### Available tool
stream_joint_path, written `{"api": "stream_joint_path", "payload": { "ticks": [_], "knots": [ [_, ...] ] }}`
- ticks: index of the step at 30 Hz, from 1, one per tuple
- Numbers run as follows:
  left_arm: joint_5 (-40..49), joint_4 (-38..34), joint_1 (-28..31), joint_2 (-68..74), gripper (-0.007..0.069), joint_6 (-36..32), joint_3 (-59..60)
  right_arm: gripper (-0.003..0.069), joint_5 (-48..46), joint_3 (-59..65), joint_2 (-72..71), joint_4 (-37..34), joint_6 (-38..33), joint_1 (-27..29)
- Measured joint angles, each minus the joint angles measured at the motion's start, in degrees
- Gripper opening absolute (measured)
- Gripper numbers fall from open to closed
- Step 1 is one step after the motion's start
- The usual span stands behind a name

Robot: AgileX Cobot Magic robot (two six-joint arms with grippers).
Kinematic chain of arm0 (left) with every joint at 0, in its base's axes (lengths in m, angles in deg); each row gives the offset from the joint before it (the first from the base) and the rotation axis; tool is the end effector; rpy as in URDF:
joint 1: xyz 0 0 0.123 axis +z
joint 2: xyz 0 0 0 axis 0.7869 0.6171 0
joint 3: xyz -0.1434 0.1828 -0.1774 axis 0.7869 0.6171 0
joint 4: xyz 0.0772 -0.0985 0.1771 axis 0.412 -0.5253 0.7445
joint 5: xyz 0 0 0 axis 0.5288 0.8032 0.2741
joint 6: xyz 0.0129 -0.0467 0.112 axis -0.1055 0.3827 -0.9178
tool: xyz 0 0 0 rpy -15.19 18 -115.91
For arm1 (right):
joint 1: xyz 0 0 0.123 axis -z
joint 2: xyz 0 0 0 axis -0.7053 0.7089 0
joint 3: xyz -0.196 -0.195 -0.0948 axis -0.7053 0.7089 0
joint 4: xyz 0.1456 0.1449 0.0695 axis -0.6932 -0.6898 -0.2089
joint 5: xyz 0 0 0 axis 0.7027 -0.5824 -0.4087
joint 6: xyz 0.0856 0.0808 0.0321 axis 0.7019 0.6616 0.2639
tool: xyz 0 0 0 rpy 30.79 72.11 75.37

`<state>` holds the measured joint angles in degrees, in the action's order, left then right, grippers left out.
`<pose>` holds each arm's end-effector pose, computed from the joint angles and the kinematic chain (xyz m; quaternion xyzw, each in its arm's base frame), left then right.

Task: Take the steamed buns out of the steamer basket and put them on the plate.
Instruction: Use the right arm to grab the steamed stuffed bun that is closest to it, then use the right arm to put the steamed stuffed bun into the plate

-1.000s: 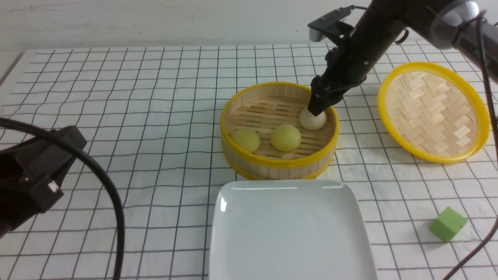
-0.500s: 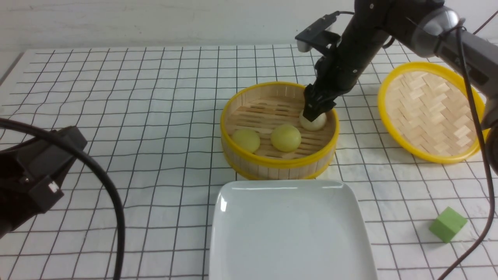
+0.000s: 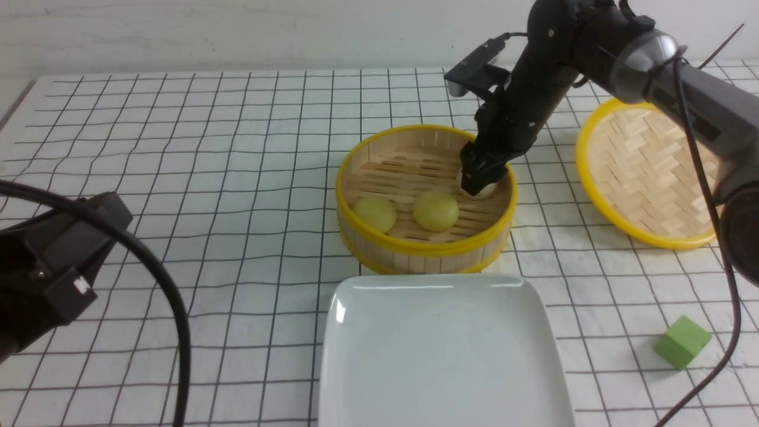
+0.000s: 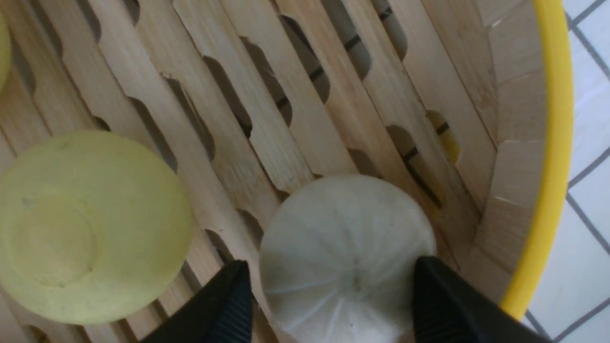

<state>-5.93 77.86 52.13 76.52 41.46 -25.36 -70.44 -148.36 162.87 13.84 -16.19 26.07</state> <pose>0.0971 -0.0554 0.3035 0.0167 0.7564 -0.2864 0.5879 0.4624 0.1797 0.1987 -0.4001 0.8941 0.0714 0.1880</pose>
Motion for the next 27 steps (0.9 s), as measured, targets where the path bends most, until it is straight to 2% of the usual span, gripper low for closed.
{"api": "stream_joint_path", "payload": {
  "ticks": [3,4,6,7,13,20,27],
  "knots": [
    [0.00,0.00,0.00,0.00,0.0283,0.00,0.00,0.0261,0.78,0.00,0.00,1.73,0.00,-0.34],
    [0.00,0.00,0.00,0.00,0.0283,0.00,0.00,0.0249,0.79,0.00,0.00,1.80,0.00,-0.40],
    [0.31,0.00,0.00,0.00,0.0283,0.00,0.00,0.0083,1.50,0.00,0.00,2.30,-0.12,-0.65],
    [0.64,0.00,0.00,0.00,0.0283,0.00,0.00,0.0034,1.82,0.00,0.00,2.72,-0.12,-0.76],
    [1.71,0.00,0.00,0.00,0.0283,0.00,0.00,0.0022,-0.07,-1.45,-0.58,3.13,0.80,-1.12],
    [1.93,0.00,0.00,0.00,0.0283,0.00,0.00,0.0022,-4.20,-6.97,-8.23,2.96,3.69,-1.12],
    [3.78,0.00,0.00,0.00,0.0283,0.00,0.00,0.0022,-5.06,-6.69,-19.44,-0.94,16.03,-1.20]
  ]
}}
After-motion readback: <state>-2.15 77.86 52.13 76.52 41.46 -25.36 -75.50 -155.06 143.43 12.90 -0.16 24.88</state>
